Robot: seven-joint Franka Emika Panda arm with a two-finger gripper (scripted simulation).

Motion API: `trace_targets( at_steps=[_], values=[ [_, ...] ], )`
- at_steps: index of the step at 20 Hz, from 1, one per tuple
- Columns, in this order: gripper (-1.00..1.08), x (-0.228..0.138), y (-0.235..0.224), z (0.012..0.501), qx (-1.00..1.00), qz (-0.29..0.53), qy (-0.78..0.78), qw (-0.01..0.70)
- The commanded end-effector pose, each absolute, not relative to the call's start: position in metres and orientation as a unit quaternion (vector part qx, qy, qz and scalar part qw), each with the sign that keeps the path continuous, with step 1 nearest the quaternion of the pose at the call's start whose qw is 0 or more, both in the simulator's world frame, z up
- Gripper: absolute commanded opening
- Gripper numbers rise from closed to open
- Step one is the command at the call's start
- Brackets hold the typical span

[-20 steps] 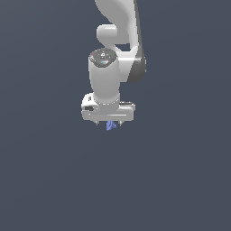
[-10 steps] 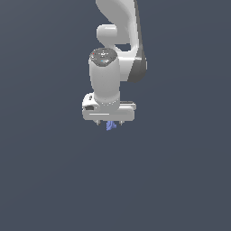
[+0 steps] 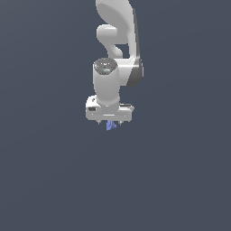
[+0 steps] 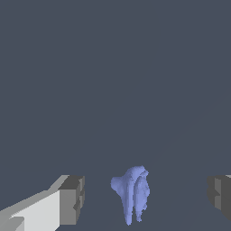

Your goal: Pick up the object and move it to a goal position.

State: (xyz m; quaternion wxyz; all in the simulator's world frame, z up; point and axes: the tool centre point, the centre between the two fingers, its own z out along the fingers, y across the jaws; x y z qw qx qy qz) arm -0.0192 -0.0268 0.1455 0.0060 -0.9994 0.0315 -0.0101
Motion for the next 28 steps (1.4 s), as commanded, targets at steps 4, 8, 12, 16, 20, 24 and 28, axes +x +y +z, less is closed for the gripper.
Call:
trace_targets(
  at_steps=[4,8,12,16,20,24,28],
  values=[
    [1.00,-0.050,-0.028,0.113,-0.999,-0.005,0.045,0.003],
    [1.00,-0.069,-0.028,0.095,-0.999,-0.003,0.053,0.002],
    [1.00,-0.082,-0.029,0.085,-0.998,-0.001,0.058,0.001],
    [1.00,-0.089,-0.029,0.079,-0.998,0.000,0.060,0.000],
    [1.00,-0.089,-0.029,0.079,-0.998,0.000,0.060,0.000],
    [1.00,-0.089,-0.029,0.072,-0.998,0.000,0.060,0.000],
    [1.00,-0.090,-0.029,0.055,-0.998,0.000,0.060,0.000]
  ],
)
